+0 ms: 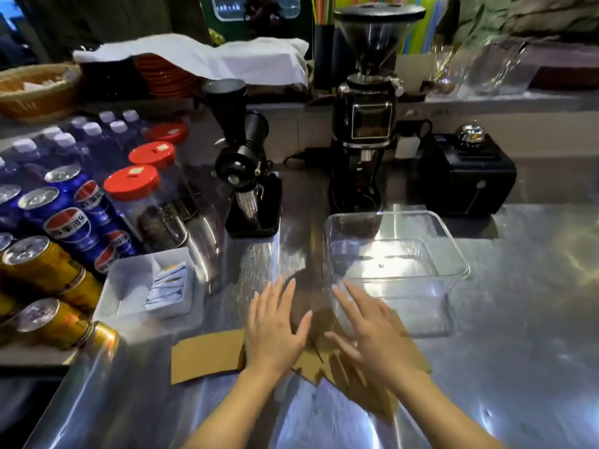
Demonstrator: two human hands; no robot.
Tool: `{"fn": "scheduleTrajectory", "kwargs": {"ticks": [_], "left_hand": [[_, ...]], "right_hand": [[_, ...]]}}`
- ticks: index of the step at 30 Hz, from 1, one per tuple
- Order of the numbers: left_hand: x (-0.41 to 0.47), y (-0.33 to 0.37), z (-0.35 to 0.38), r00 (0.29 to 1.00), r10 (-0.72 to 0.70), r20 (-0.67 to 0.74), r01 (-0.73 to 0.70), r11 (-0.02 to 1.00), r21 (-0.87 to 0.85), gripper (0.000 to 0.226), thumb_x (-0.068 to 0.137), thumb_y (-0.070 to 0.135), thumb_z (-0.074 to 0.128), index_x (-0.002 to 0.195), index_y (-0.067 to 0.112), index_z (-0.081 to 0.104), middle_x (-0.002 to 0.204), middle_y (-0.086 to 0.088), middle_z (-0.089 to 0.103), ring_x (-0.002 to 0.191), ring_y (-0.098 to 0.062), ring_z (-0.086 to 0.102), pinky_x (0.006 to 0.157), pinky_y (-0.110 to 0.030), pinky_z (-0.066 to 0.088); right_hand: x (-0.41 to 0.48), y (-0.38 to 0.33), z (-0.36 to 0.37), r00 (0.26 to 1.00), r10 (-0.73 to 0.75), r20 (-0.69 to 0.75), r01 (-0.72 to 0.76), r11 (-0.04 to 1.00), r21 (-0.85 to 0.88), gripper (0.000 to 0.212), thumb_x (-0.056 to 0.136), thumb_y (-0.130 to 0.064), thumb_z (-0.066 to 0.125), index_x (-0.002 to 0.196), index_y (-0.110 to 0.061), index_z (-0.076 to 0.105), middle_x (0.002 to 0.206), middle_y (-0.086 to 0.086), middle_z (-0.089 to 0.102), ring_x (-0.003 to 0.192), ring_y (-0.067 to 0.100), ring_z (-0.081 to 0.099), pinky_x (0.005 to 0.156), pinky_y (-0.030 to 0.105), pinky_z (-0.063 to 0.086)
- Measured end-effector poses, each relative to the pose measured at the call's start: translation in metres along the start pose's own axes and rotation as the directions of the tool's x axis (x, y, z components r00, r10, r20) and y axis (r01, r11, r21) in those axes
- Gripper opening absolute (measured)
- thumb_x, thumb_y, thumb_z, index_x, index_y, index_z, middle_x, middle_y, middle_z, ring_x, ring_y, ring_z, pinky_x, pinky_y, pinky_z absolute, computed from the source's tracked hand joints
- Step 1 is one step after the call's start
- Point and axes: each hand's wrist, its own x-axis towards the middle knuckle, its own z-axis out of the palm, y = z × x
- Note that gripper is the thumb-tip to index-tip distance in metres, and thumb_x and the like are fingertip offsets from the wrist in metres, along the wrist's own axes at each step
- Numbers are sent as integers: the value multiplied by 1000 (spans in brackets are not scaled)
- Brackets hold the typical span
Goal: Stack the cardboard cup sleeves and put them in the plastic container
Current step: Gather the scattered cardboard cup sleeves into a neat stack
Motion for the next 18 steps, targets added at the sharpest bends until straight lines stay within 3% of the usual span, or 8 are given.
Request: {"fn": "scheduleTrajectory", "kwargs": {"ticks": [3,5,10,14,18], "left_hand": [[-13,-5,10,999,13,40,-14,999,45,63,87,54,38,142,27,23,154,2,25,143,-14,15,114,-29,-3],[-22,-7,17,998,26,65,-29,999,36,62,87,54,38,141,25,28,153,1,29,142,-15,17,114,-30,-1],[-35,-12,31,987,48,154,-59,996,69,59,87,53,39,135,19,40,145,-3,43,140,-19,24,115,-31,2],[-44,-15,36,984,94,149,-112,986,120,54,84,51,45,125,16,53,131,-6,58,131,-25,43,112,-41,19],[-46,-19,39,984,98,147,-114,988,101,57,86,52,39,132,18,45,139,-4,50,136,-23,34,114,-37,10]], "right_hand": [[-12,8,19,978,30,205,-26,999,-24,76,83,-57,46,145,-27,15,155,2,19,142,16,16,114,35,14],[-19,12,28,953,64,296,-47,997,-65,80,78,-63,45,144,-27,16,155,-1,17,141,13,13,113,34,11],[-26,18,36,929,159,333,-124,984,-126,81,61,-70,55,123,-21,39,128,1,40,122,21,33,98,37,19],[-26,19,40,912,194,362,-152,978,-143,73,55,-71,59,105,-21,42,108,-3,45,108,19,38,95,37,21],[-22,20,39,898,205,388,-173,978,-115,69,54,-66,63,101,-20,41,106,-1,48,103,20,40,92,37,23]]}}
